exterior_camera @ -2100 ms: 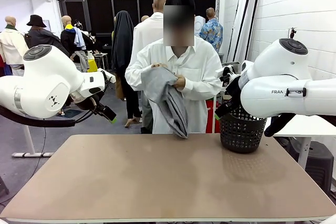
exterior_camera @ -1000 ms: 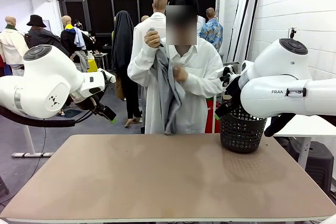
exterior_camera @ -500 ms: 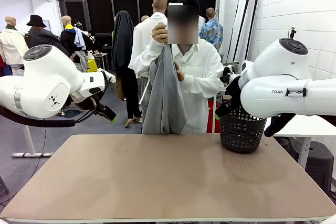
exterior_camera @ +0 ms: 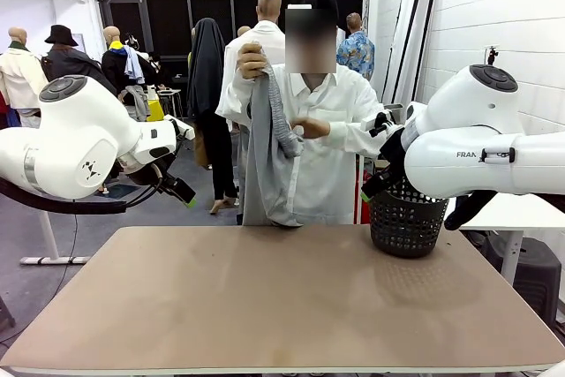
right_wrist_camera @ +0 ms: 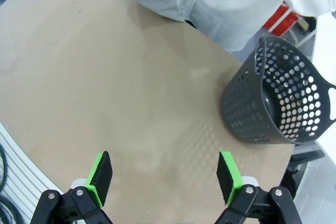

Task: Fold the training pants.
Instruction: Grab both ends of the Training pants handed by a person.

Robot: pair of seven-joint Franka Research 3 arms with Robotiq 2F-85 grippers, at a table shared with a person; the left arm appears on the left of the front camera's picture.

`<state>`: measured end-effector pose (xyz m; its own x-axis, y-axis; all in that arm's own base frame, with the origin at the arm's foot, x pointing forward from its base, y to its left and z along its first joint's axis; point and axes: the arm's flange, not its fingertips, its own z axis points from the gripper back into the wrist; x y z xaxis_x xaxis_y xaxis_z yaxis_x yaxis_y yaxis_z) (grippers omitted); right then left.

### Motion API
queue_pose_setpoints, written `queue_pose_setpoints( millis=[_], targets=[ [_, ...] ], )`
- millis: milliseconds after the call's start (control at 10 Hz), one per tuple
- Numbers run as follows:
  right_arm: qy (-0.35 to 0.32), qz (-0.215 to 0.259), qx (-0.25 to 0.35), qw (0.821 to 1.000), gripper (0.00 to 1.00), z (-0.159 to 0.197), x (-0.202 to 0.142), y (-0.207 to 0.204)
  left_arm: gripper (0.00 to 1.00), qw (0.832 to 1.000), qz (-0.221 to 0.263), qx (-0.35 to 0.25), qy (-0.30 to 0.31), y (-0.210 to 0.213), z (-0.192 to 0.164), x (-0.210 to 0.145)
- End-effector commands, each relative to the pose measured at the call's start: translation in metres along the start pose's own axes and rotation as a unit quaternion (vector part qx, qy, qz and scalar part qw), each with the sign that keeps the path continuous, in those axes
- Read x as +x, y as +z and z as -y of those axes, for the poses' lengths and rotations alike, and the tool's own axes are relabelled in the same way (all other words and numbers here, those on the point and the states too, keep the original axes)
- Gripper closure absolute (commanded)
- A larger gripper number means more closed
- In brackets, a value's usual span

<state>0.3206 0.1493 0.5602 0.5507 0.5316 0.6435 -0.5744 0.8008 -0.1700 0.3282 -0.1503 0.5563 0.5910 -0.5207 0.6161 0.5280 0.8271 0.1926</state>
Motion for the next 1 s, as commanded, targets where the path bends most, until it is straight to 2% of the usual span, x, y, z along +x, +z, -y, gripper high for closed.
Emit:
queue_pose_setpoints(
  millis=[0,900],
  targets=[
    [0.001,0.004,0.002,1.0,0.0,-0.0009,0.0011,-0.0008,0.0,1.0,0.005,0.0,0.001,0.0006,-0.0011,0.0009],
    [0.001,0.004,0.002,1.0,0.0,-0.0009,0.0011,-0.0008,0.0,1.0,0.005,0.0,0.001,0.0006,-0.0011,0.0009]
  ],
)
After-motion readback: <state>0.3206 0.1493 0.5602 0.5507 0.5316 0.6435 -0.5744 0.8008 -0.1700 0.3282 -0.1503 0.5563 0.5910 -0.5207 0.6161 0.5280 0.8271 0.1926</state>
